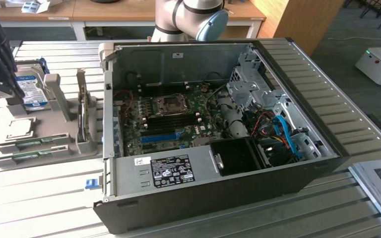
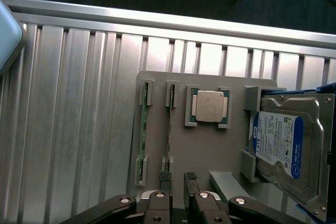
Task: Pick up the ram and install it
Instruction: 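Pick up the ram and move it above insertion slot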
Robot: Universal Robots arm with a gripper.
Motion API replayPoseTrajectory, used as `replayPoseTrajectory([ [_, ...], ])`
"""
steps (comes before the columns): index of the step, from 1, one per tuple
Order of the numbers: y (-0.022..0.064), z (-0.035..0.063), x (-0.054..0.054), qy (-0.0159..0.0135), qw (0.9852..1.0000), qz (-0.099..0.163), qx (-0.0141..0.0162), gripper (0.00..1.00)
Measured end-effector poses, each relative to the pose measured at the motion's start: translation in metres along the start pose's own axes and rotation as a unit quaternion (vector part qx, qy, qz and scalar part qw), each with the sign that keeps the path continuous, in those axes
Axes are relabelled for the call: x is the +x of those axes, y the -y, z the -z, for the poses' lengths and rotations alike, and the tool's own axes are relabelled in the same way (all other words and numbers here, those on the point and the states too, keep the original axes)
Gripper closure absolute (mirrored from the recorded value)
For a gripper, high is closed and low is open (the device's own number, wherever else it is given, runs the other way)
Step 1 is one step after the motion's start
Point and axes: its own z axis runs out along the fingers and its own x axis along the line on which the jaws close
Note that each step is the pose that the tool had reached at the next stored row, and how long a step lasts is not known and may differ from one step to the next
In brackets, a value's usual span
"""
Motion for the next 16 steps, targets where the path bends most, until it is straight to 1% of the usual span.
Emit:
replayPoseTrajectory([
  [16, 0.0, -0.017, 0.0, 0.0, 1.0, 0.0, 0.0, 0.76],
])
